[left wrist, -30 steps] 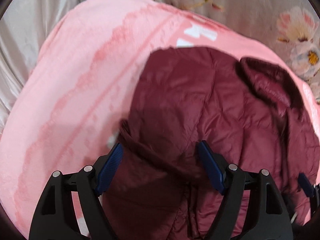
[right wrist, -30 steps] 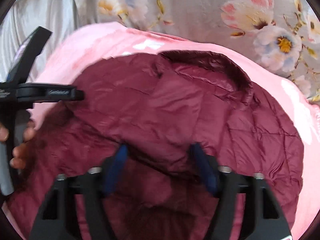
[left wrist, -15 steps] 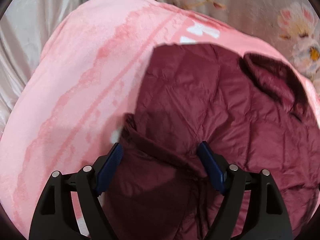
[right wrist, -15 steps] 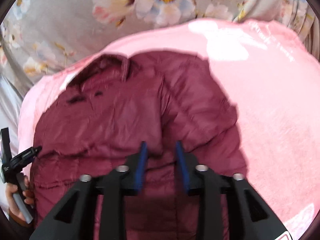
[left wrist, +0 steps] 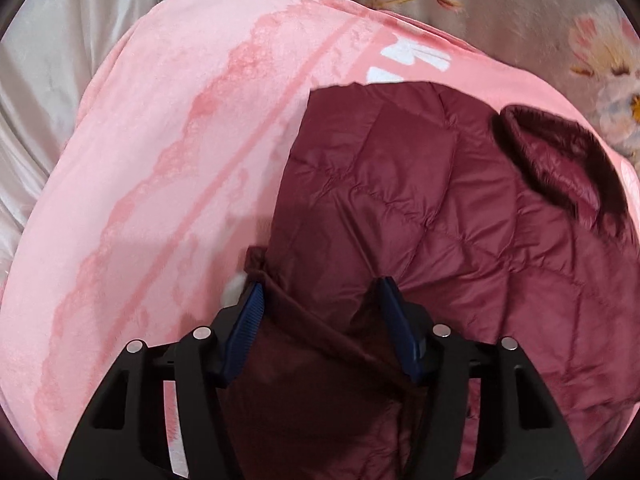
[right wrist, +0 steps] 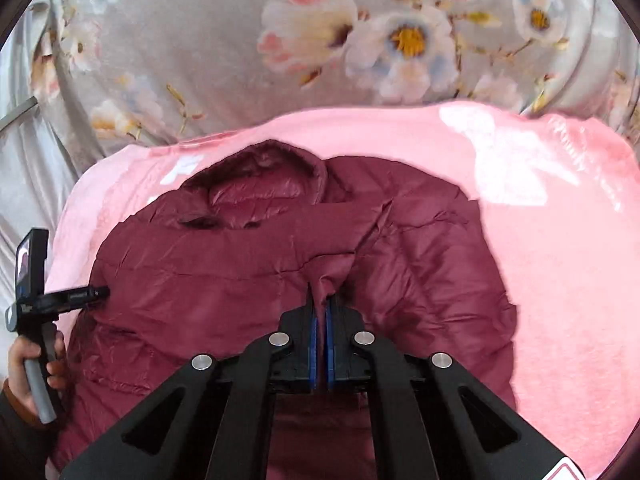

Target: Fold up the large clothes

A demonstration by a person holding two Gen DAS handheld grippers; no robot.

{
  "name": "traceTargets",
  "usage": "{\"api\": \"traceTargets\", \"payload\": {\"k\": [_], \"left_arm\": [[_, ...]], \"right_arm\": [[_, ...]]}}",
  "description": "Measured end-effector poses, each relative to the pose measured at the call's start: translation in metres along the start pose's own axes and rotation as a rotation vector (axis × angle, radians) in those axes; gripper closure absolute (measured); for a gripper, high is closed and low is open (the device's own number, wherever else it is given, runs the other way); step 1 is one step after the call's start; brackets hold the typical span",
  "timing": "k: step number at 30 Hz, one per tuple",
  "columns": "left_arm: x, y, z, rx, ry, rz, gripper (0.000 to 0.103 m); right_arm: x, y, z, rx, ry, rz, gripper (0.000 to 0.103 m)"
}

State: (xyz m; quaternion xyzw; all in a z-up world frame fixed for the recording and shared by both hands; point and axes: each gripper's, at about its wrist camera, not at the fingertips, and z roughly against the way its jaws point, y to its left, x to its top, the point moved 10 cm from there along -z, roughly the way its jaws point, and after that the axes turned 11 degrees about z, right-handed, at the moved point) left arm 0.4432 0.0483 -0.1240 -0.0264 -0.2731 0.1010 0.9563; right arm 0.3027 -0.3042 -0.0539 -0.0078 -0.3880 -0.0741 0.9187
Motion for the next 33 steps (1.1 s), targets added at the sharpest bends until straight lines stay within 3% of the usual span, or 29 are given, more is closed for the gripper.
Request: {"api": "traceTargets", "payload": {"k": [5,13,33], "left_arm": [[-0.010,-0.001,0.006,0.059,-0.083,-0.062,0.044],[-0.013,-0.005,0.009,0.098,-0.161,-0.100,0.044],[-0.013,-0.007,0.010,0.135,-0.187,-0.128,0.044]], "right_arm": [[-0.037,-0.003,-0.037,-0.029,0.108,0.004,0.101],[-0.049,-0.005,-0.043,-0.044,0.109,0.012,0.100],[-0.051,0.000,-0.044,-0.104,0.118,0.063,0.100]]}}
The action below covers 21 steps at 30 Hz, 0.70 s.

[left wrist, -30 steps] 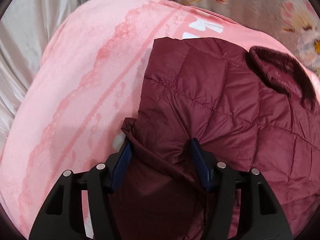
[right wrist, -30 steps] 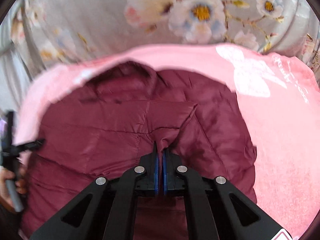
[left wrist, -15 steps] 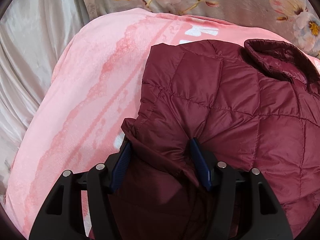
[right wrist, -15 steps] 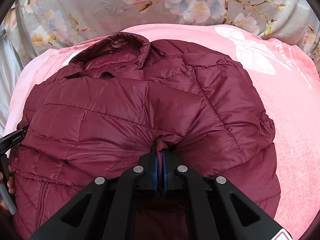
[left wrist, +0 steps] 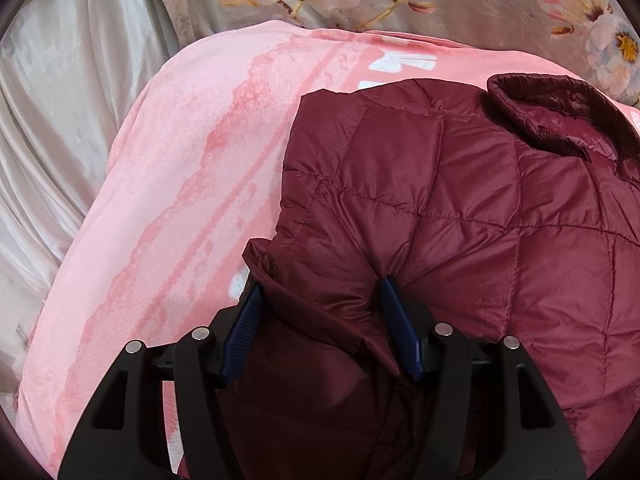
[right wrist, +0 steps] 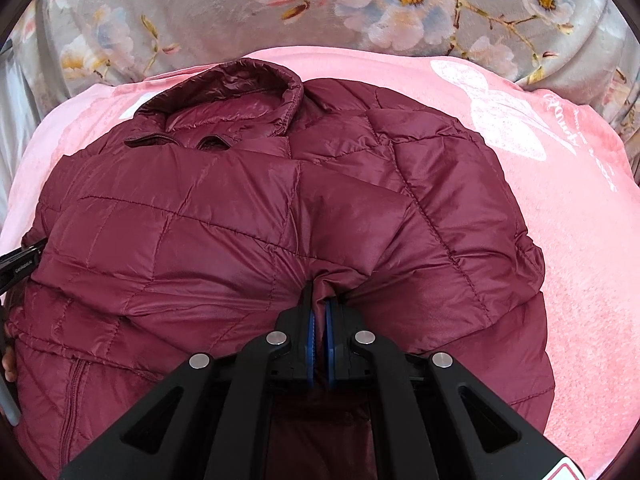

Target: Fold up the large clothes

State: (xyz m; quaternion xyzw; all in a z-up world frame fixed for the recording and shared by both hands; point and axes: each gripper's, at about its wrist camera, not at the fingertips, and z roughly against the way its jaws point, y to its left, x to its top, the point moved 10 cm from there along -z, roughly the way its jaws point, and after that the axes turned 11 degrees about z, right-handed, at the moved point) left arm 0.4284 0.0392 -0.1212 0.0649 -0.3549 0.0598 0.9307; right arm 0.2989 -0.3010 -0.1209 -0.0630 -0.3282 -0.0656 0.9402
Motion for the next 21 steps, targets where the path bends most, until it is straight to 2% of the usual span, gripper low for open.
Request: {"api": "traceTargets", "payload": {"k": [5,8,10,11,13,15,18,19,21], "left_arm": [[0.000,0.000,0.000,0.005,-0.002,-0.004,0.044],[0.001,0.003,0.005,-0.013,0.000,-0.001,0.044],[0.002,0.006,0.015,-0.036,0.011,-0.007,0.044],[0.004,0.006,0.024,-0.058,0.010,-0.002,0.044],[0.012,0.002,0.045,-0.104,-0.003,0.008,0.044],[0.018,-0.010,0.063,-0.147,-0.016,0.003,0.044],[0.016,-0.044,0.077,-0.202,0.000,-0.054,0.040],[0.009,-0.059,0.075,-0.212,0.023,-0.082,0.040],[-0.006,-0.074,0.065,-0.210,0.060,-0.113,0.040]], "right_arm": [[0.000,0.000,0.000,0.002,0.001,0.000,0.099],[0.001,-0.005,0.009,0.011,0.014,-0.036,0.093],[0.006,-0.011,0.029,-0.008,-0.028,-0.077,0.070],[0.010,-0.013,0.038,-0.014,-0.053,-0.089,0.067],[0.024,-0.007,0.060,-0.016,-0.110,-0.090,0.066],[0.039,0.017,0.069,0.036,-0.131,-0.049,0.066],[0.048,0.062,0.058,0.119,-0.099,0.033,0.068],[0.047,0.076,0.050,0.136,-0.079,0.059,0.074],[0.040,0.092,0.035,0.151,-0.037,0.080,0.076]]}}
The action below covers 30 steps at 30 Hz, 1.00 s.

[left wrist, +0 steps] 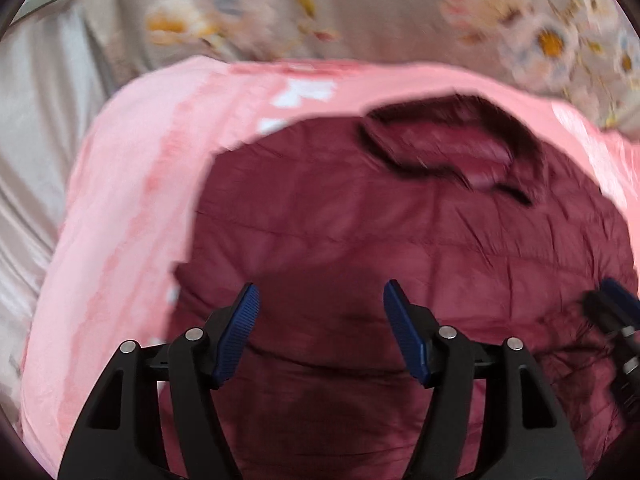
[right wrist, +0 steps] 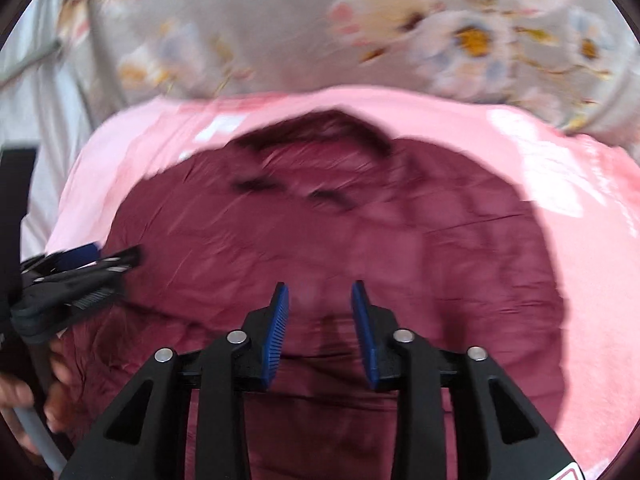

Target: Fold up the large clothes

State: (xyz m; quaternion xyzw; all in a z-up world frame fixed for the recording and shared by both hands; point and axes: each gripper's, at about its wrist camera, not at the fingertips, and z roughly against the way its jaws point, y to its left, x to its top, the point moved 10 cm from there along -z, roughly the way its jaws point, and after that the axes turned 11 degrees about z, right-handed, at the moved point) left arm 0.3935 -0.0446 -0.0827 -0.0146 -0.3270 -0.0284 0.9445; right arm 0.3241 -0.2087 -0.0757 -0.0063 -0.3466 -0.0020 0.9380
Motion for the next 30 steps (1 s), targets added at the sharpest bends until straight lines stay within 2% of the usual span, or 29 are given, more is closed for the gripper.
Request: {"api": "traceTargets", "payload": {"k": [1,3,10,16,19,24,26,30], "left_arm": [[-0.006,-0.004,-0.006,0.002,0.020,-0.002,0.041],[-0.020,-0.007,-0.018,-0.002,0.053,0.011,0.040],[-0.037,-0.001,-0.026,-0.007,-0.008,0.019,0.036],[-0.041,-0.003,-0.023,0.002,-0.048,0.022,0.034],[-0.041,-0.003,-0.024,0.012,-0.055,0.018,0.032],[-0.041,0.002,-0.026,0.015,-0.051,0.040,0.024],[-0.041,0.007,-0.027,-0.011,-0.032,0.070,0.020],[-0.041,0.015,-0.018,-0.081,0.024,0.072,0.020]], "right_arm": [[-0.006,0.005,-0.007,0.019,0.026,-0.002,0.081],[-0.021,0.012,-0.017,0.046,0.056,-0.014,0.083],[-0.043,0.016,-0.021,0.056,0.041,-0.016,0.085],[-0.044,0.021,-0.019,-0.017,0.023,0.043,0.085],[-0.042,0.020,-0.020,-0.021,0.024,0.046,0.085],[-0.043,0.016,-0.019,0.044,0.015,-0.004,0.084],[-0.047,0.012,-0.012,0.095,0.019,-0.038,0.084],[-0.066,-0.007,0.012,0.182,0.060,-0.119,0.083]]}}
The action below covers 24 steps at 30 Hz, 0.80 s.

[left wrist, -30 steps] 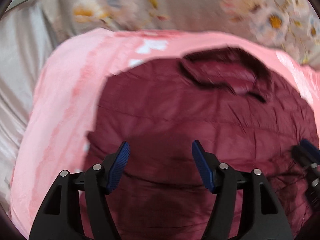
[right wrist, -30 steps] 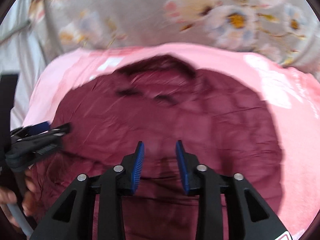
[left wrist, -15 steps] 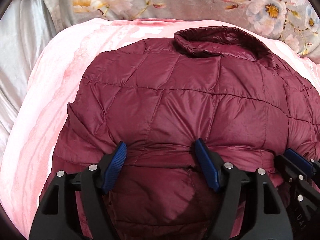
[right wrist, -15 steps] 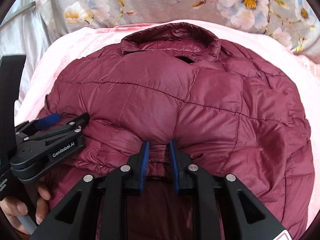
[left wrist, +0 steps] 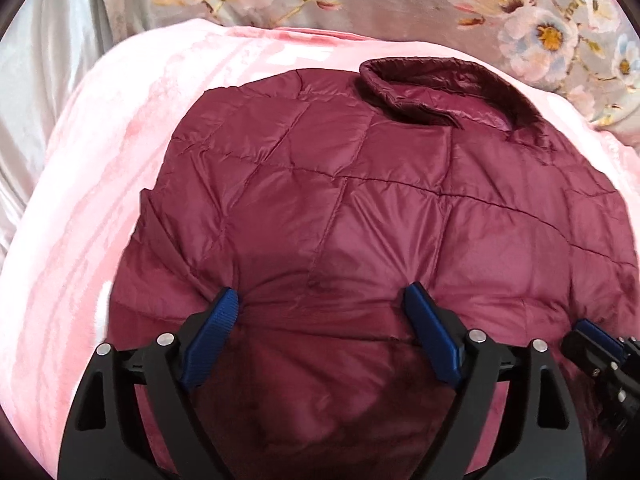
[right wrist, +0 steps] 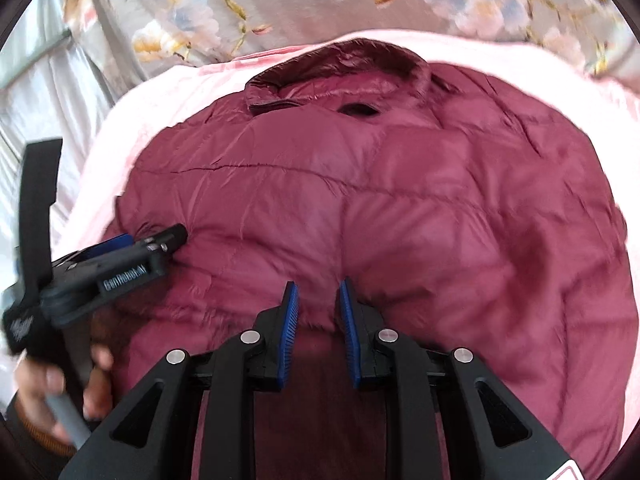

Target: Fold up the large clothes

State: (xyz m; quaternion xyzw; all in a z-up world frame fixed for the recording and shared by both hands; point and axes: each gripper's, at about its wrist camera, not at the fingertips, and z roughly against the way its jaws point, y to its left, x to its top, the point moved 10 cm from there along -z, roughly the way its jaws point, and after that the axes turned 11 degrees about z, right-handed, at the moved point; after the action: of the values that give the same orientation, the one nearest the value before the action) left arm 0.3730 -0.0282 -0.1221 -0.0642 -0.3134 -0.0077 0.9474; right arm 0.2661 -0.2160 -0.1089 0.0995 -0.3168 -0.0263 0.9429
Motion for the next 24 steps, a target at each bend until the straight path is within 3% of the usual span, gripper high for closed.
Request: {"api": "traceTargets", "payload": {"k": [3,5,7,9,12,16,18,19,20,21,22,24], "left_arm": [[0.018,0.002,0.018,-0.078,0.021,0.024,0.020],[0.046,-0.004,0.027,-0.123,0.009,0.053,0.020],[0.074,-0.017,0.027,-0.187,0.025,0.102,0.020],[0.094,-0.033,0.017,-0.246,0.055,0.146,0.020],[0.117,-0.060,-0.018,-0.302,0.124,0.192,0.020],[0.117,-0.077,-0.067,-0.324,0.231,0.258,0.023],[0.116,-0.081,-0.082,-0.330,0.250,0.270,0.031],[0.115,-0.085,-0.089,-0.346,0.258,0.267,0.040],[0.114,-0.088,-0.093,-0.366,0.268,0.263,0.057],[0.111,-0.090,-0.095,-0.378,0.283,0.260,0.069],[0.109,-0.093,-0.097,-0.398,0.307,0.265,0.085],[0.110,-0.095,-0.094,-0.426,0.307,0.273,0.089]], "right_arm": [[0.011,-0.023,0.022,0.002,-0.026,-0.059,0.079],[0.039,-0.038,0.031,0.003,-0.069,-0.096,0.077],[0.071,-0.046,0.028,0.023,-0.120,-0.121,0.068],[0.099,-0.053,0.019,0.017,-0.161,-0.140,0.061],[0.132,-0.067,-0.011,0.035,-0.153,-0.189,0.059],[0.151,-0.092,-0.054,0.042,-0.104,-0.250,0.059],[0.150,-0.098,-0.074,0.036,-0.051,-0.251,0.059],[0.148,-0.097,-0.083,0.042,-0.029,-0.256,0.059],[0.148,-0.093,-0.090,0.060,-0.014,-0.257,0.059],[0.149,-0.089,-0.090,0.085,-0.019,-0.252,0.071],[0.152,-0.082,-0.086,0.119,-0.032,-0.251,0.092],[0.167,-0.071,-0.063,0.189,-0.128,-0.241,0.094]]}}
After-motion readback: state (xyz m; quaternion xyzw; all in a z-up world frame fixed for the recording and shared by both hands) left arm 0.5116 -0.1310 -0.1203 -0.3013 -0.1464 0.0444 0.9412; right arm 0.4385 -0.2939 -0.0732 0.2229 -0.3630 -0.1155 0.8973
